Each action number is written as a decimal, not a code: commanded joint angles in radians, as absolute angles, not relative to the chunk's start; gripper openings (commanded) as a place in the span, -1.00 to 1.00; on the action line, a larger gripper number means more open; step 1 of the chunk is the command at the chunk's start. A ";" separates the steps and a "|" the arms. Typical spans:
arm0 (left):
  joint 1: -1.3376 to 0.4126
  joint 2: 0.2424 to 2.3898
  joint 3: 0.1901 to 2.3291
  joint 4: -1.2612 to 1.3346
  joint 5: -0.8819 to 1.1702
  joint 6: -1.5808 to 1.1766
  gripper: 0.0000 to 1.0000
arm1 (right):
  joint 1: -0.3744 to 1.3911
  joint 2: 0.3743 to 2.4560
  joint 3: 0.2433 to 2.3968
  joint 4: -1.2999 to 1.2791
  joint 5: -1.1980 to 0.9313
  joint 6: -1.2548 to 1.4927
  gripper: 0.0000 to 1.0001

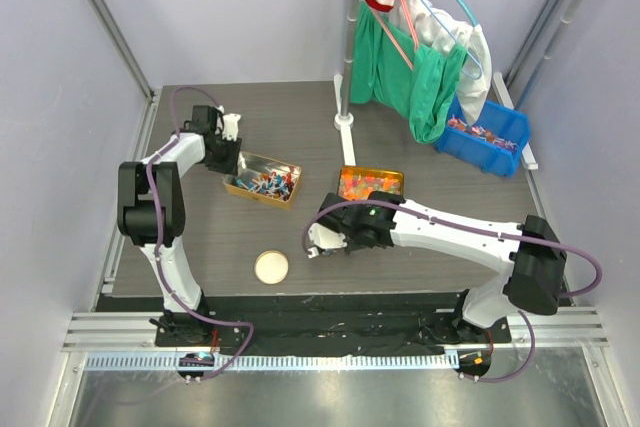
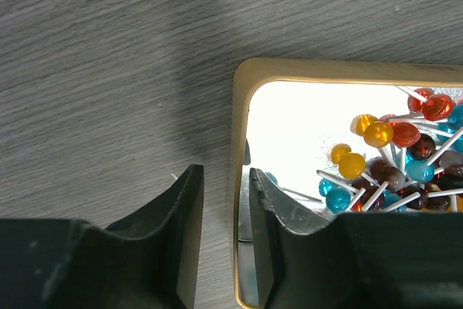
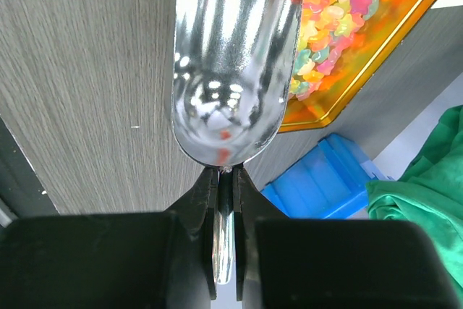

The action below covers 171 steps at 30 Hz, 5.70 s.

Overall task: Pack the candies
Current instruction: Place the storage box at the center of the board, then place the spatula at the center of the board, then pick up the bottle lid at the center of the board.

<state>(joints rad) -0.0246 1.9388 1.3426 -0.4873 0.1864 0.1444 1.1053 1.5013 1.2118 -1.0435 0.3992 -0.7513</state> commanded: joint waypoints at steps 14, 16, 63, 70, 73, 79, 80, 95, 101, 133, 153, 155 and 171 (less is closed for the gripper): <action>-0.017 1.937 1.376 -0.477 0.196 0.138 -0.07 | 1.092 1.420 1.201 -1.043 0.456 -0.772 -0.98; -0.015 1.939 1.376 -0.477 0.196 0.138 -0.07 | 1.095 1.430 1.212 -1.045 0.466 -0.773 -0.98; -0.015 1.937 1.371 -0.485 0.230 0.137 0.68 | 1.175 1.411 1.106 -0.696 0.310 -0.719 -0.98; -0.015 1.936 1.370 -0.485 0.232 0.137 0.68 | 1.144 1.427 1.083 -0.660 0.325 -0.727 -0.98; -0.015 1.934 1.370 -0.486 0.232 0.137 0.68 | 1.124 1.439 1.071 -0.647 0.327 -0.733 -0.98; -0.015 1.937 1.370 -0.488 0.230 0.138 0.69 | 1.104 1.425 1.065 -0.620 0.342 -0.745 -0.98; -0.015 1.937 1.371 -0.486 0.232 0.138 0.69 | 1.104 1.419 1.069 -0.618 0.347 -0.747 -0.99; -0.015 1.942 1.373 -0.489 0.224 0.141 0.73 | 1.025 1.368 1.129 -0.604 0.466 -0.788 -0.98; -0.015 1.916 1.364 -0.482 0.216 0.149 1.00 | 0.827 1.368 1.094 -0.499 0.497 -0.746 -0.98; -0.173 1.502 1.135 -0.750 0.471 0.663 1.00 | 0.276 1.172 0.626 -0.324 0.382 -0.612 -0.95; -0.475 1.065 0.715 -0.911 0.430 0.950 0.99 | 0.275 1.255 0.586 -0.299 0.370 -0.535 -0.55; -0.524 1.057 0.695 -0.902 0.413 0.950 0.99 | 0.276 1.236 0.581 -0.293 0.374 -0.534 -0.41; -0.712 1.116 0.551 -0.664 0.252 0.905 0.65 | 0.275 1.123 0.565 -0.273 0.376 -0.525 -0.16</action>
